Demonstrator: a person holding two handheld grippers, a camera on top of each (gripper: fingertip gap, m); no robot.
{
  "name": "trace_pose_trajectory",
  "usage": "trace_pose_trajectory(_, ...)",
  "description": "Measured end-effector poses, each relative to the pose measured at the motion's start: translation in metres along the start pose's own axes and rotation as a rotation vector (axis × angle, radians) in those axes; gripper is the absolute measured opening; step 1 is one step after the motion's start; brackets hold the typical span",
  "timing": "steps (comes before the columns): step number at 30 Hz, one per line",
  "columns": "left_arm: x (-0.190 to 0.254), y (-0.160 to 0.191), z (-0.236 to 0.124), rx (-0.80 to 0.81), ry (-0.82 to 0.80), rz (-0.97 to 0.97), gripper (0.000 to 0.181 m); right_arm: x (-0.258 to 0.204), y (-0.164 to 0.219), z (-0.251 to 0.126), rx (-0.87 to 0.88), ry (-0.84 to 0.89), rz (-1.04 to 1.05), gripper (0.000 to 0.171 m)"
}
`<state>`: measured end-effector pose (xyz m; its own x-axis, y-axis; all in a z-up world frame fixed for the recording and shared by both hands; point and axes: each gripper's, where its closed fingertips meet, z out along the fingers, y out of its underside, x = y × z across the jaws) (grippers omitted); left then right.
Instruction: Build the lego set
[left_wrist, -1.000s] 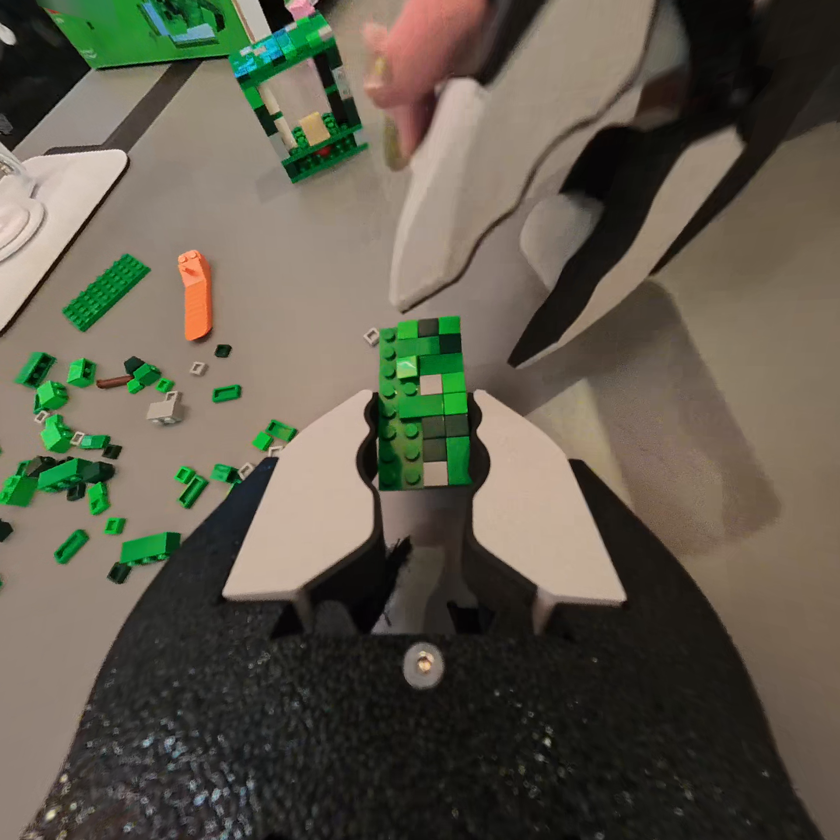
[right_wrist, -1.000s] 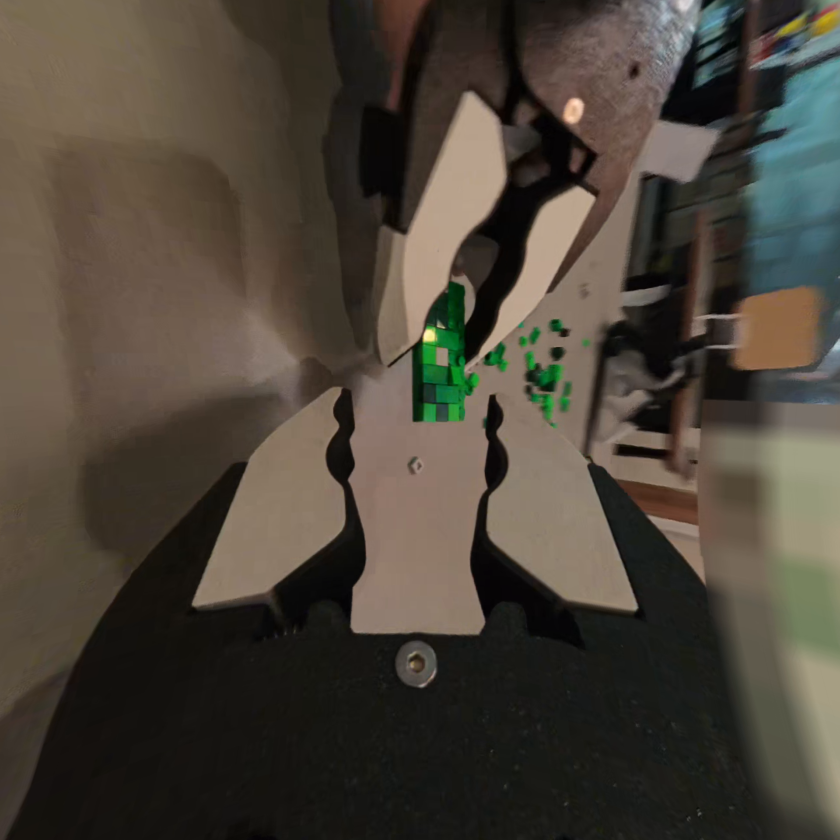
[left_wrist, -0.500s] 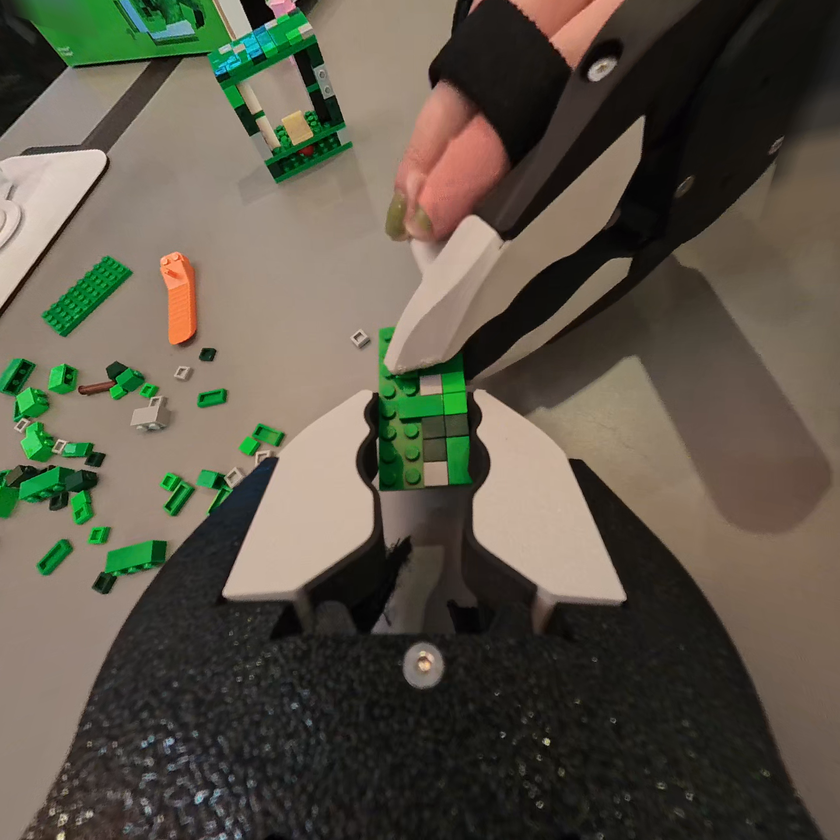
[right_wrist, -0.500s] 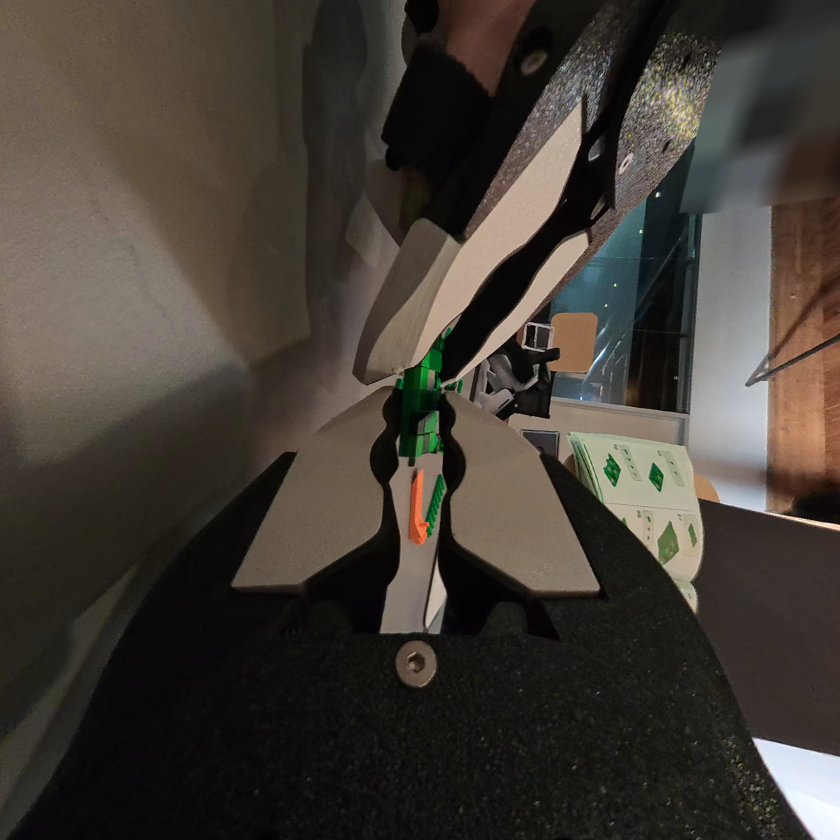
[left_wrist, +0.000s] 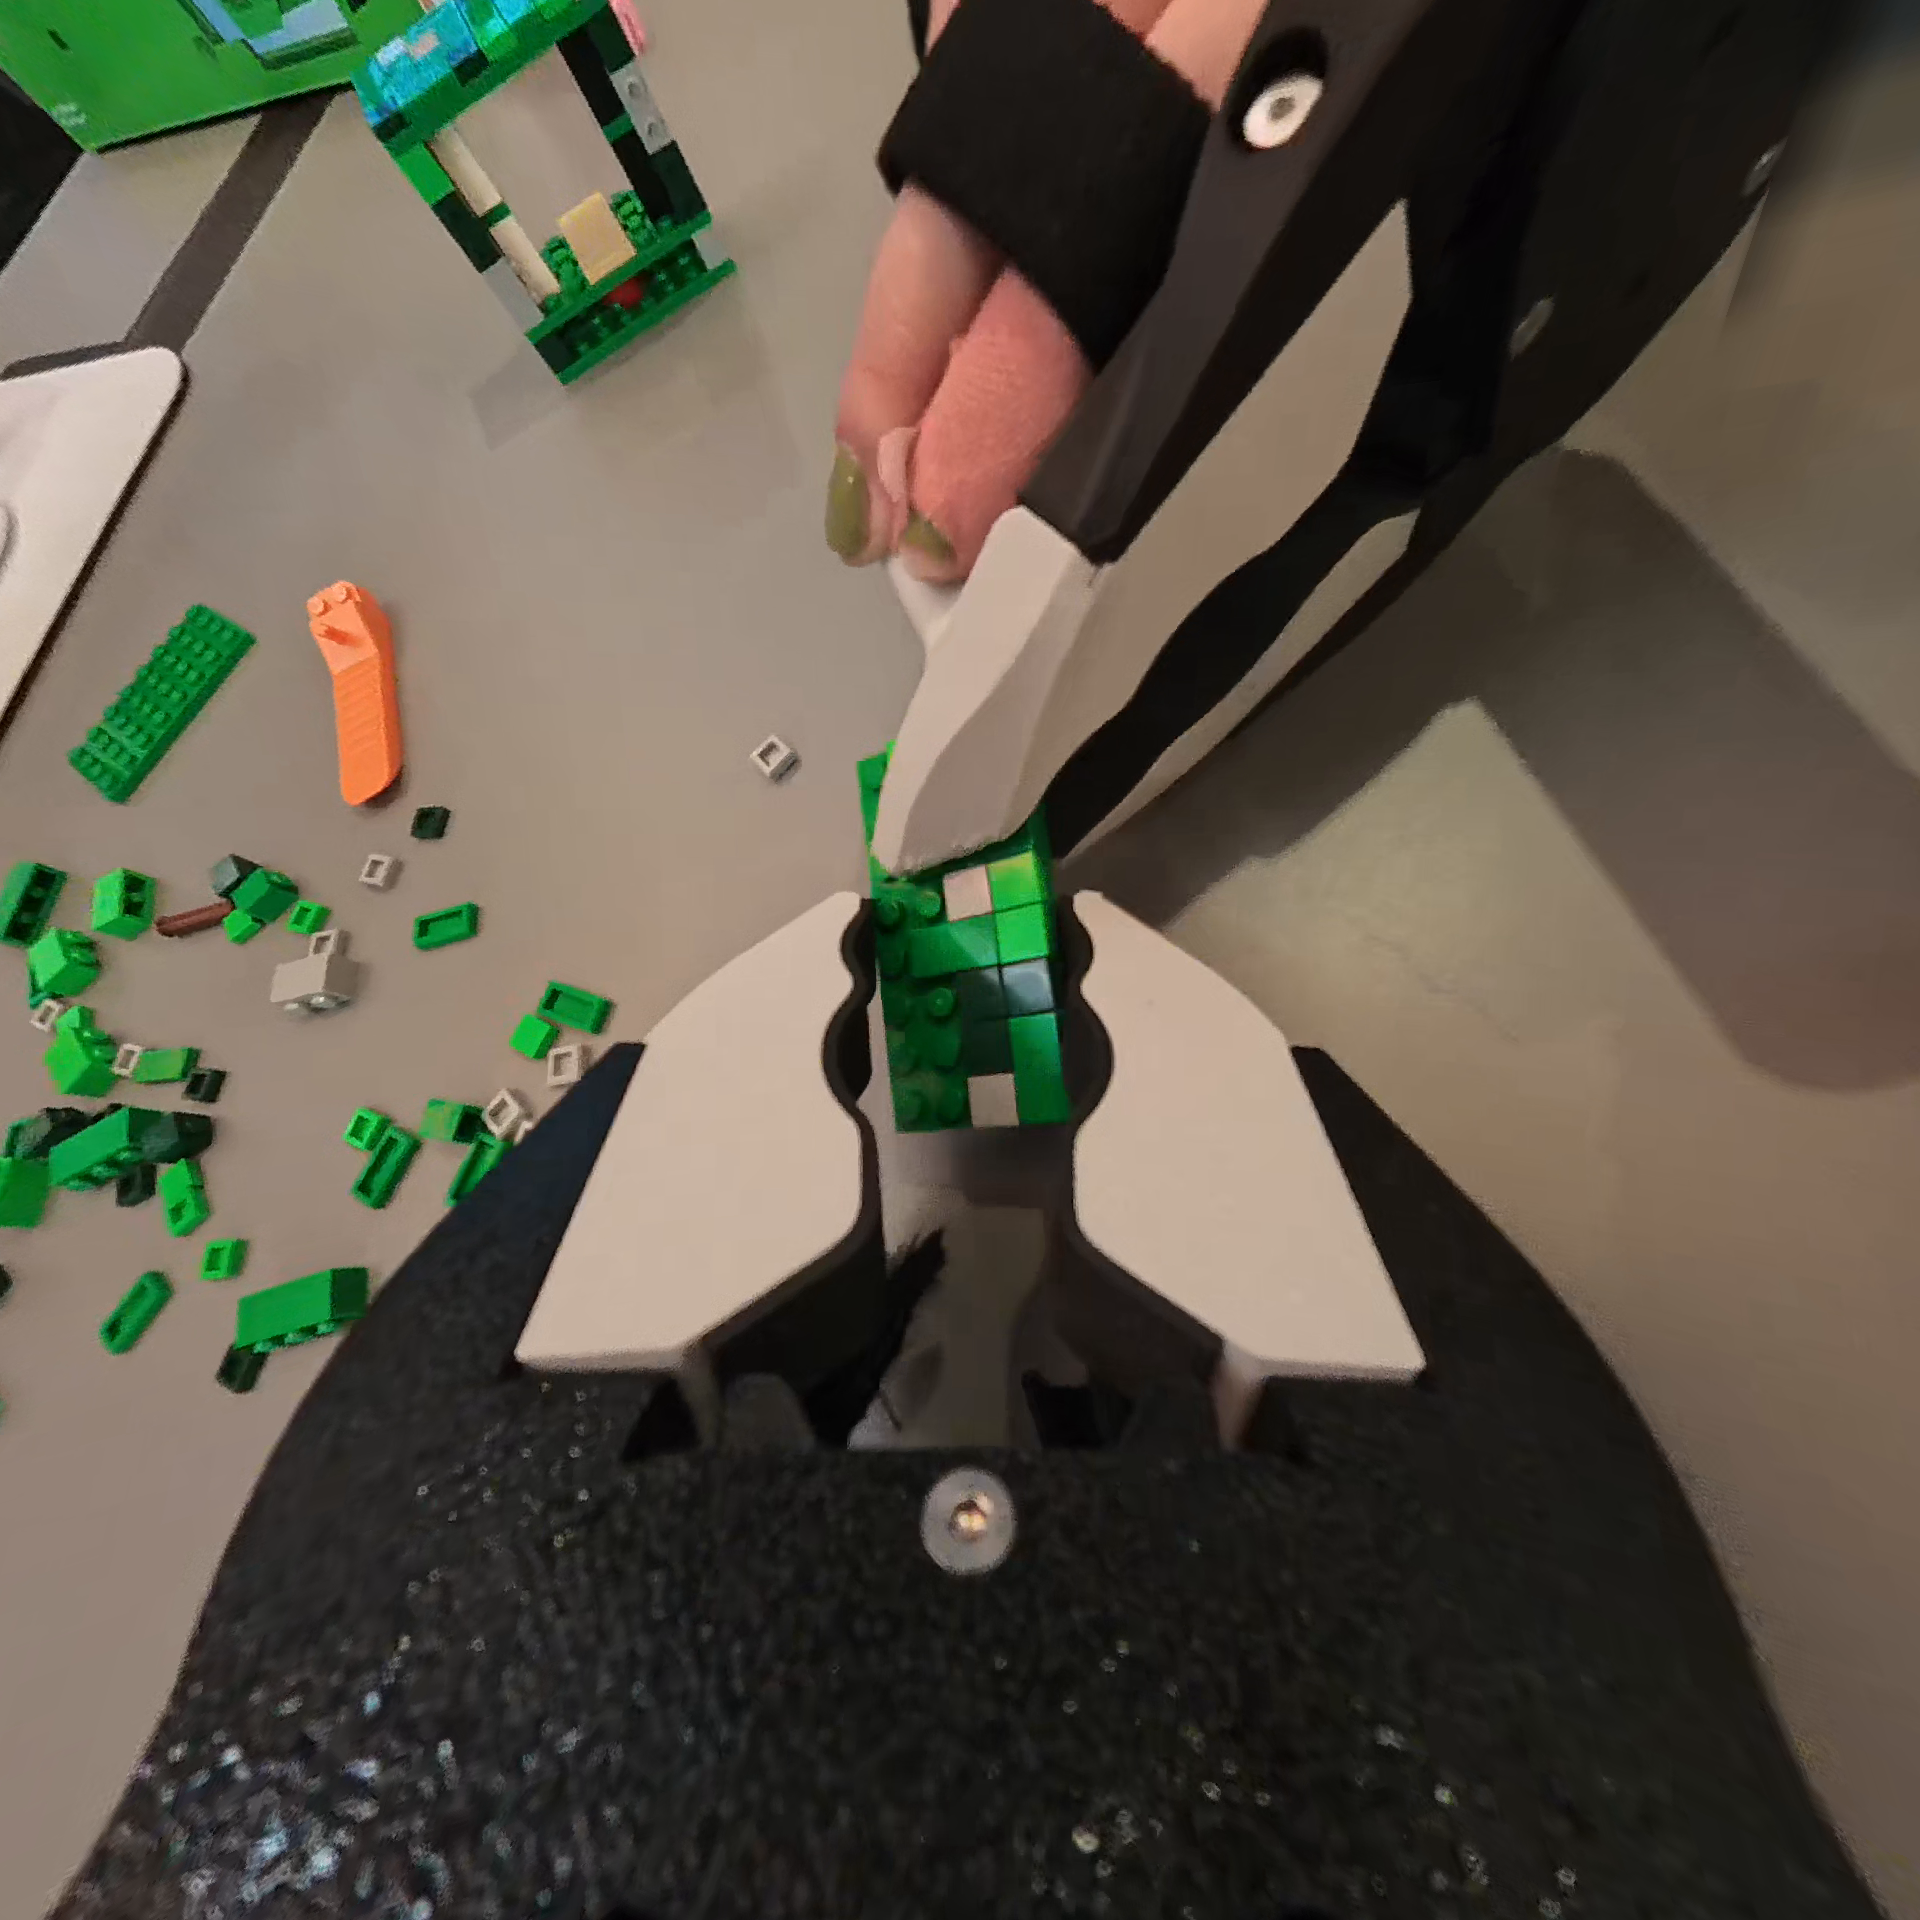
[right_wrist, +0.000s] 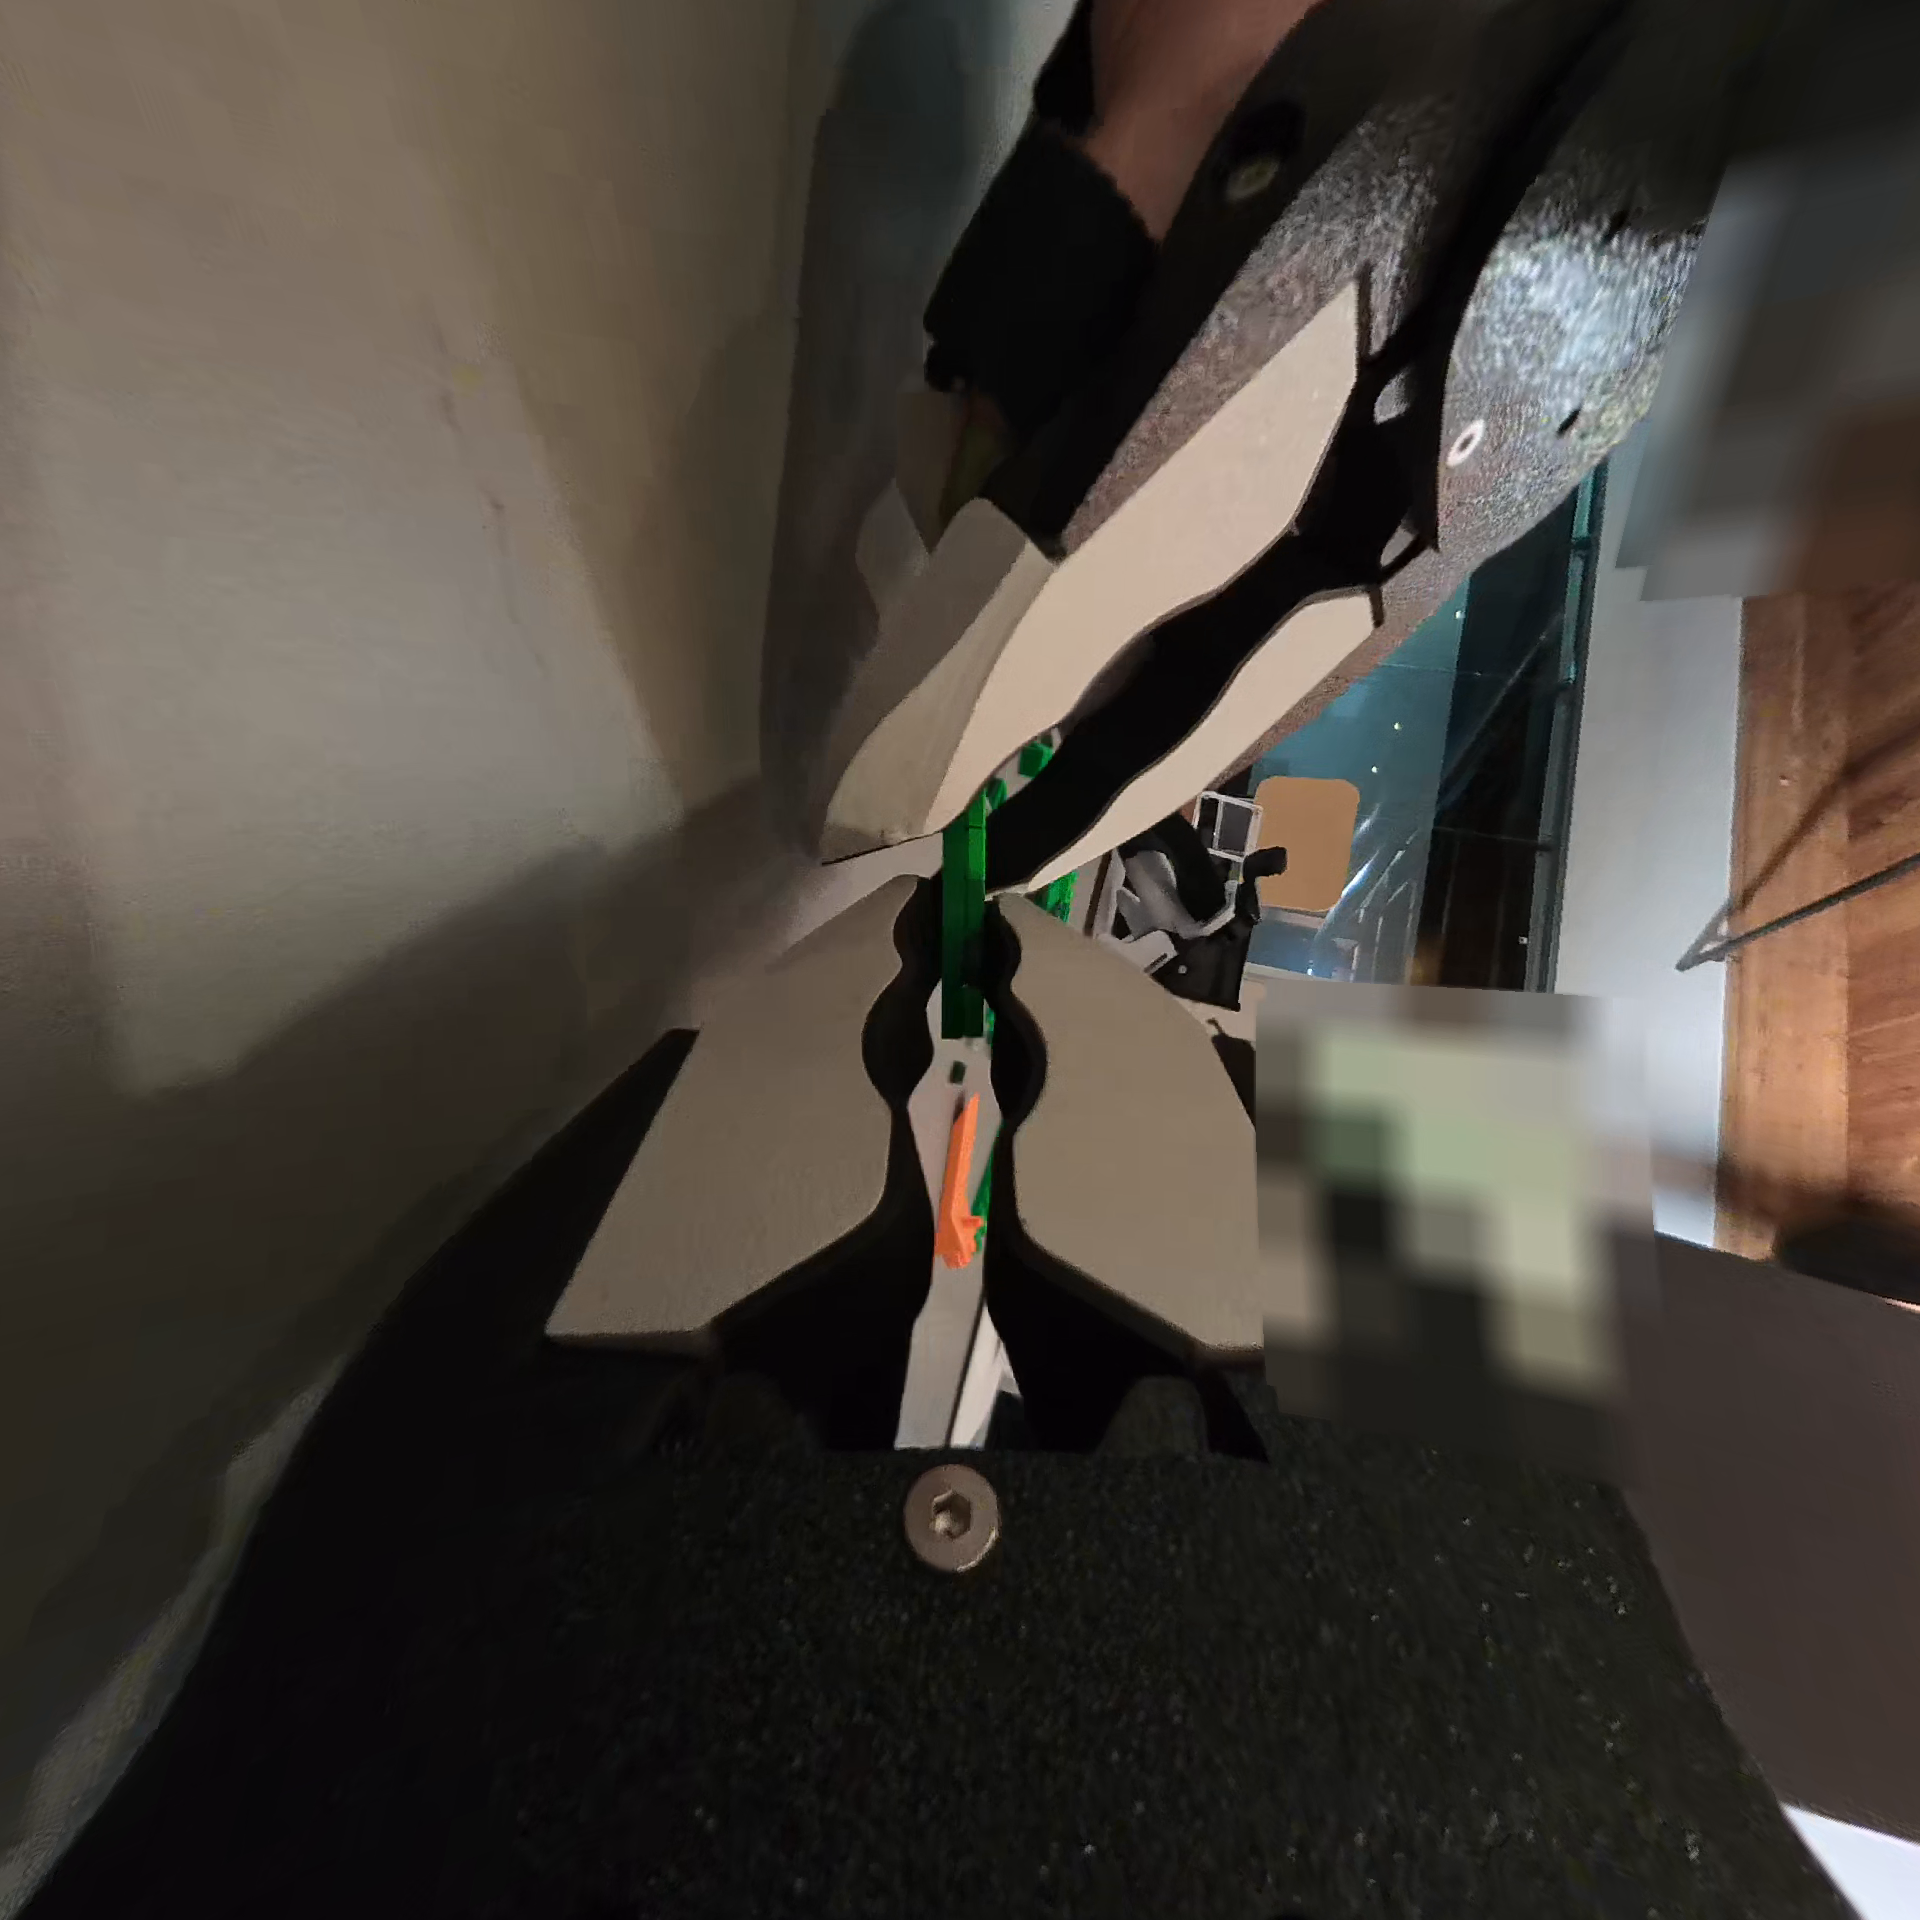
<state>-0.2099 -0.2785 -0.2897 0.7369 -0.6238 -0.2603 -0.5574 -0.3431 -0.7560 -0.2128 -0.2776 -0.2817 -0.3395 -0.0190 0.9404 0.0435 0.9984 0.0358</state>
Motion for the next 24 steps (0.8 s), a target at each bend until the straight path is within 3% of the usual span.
trace_pose_trajectory(1,-0.001,-0.001,-0.001,0.014,-0.013,0.003,0.033,0.002,0.001,0.001,0.004,0.013,0.015,0.007)
trace_pose_trajectory(5,-0.005,-0.013,-0.007,0.075,-0.013,-0.073,0.069,0.026,0.01,0.003,0.015,0.18,-0.005,0.007)
trace_pose_trajectory(9,-0.003,-0.019,-0.011,0.13,0.051,-0.158,0.058,0.033,0.009,0.0,0.047,0.3,-0.132,0.007)
trace_pose_trajectory(12,-0.003,-0.017,-0.009,0.118,0.057,-0.178,0.066,0.034,0.009,0.0,0.05,0.332,-0.157,0.006)
trace_pose_trajectory(15,0.0,-0.02,-0.01,0.127,0.05,-0.124,0.04,0.037,0.012,0.001,0.034,0.359,-0.17,0.006)
trace_pose_trajectory(20,-0.004,-0.017,-0.011,0.104,0.003,-0.088,0.037,0.037,0.011,0.002,0.058,0.343,-0.063,0.008)
trace_pose_trajectory(24,-0.013,-0.011,-0.012,0.098,-0.002,-0.13,0.037,0.031,0.023,0.003,0.046,0.266,0.128,0.035)
